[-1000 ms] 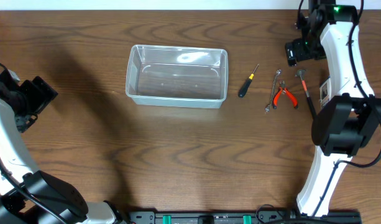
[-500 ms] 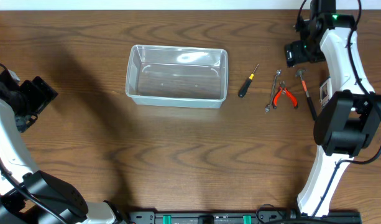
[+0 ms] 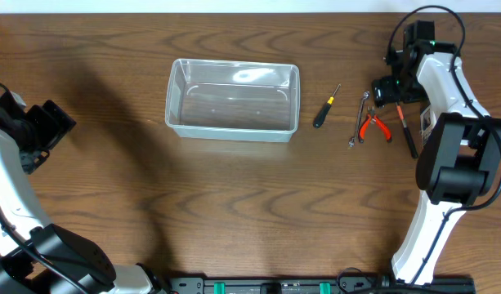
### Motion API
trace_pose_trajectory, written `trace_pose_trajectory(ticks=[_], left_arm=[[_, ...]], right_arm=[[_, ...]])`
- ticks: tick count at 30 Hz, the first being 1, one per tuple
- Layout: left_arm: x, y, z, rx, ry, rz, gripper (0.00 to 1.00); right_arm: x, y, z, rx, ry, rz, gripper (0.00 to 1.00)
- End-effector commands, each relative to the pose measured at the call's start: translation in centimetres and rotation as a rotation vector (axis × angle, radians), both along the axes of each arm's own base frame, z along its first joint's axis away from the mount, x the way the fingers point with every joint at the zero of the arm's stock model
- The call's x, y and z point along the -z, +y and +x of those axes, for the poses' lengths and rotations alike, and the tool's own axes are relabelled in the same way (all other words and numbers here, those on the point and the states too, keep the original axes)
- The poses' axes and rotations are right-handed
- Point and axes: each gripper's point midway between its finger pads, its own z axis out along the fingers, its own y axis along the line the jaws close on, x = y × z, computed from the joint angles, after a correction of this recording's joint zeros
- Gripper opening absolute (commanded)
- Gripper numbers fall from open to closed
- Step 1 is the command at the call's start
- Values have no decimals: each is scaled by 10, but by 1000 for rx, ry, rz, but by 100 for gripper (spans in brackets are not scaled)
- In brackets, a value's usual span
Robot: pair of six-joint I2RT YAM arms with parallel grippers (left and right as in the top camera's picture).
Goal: Pack container
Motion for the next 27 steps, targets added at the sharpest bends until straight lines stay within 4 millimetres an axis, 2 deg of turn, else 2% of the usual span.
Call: trace_pose_trajectory(ticks=[1, 6, 17, 21, 27], left_arm=[[-6, 0, 1, 19, -10, 21, 90], [-6, 0, 1, 19, -10, 21, 90], [-6, 0, 1, 19, -10, 21, 91], [-6, 0, 1, 19, -10, 21, 90], [-6, 0, 1, 19, -10, 21, 90]], right_arm=[[3, -1, -2, 0, -3, 6, 92], [8, -2, 0, -1, -20, 4, 92], [3, -2, 5, -1, -34, 3, 94], [-12, -2, 14, -3, -59, 0, 93], [-53, 0, 37, 34, -146, 2, 89]])
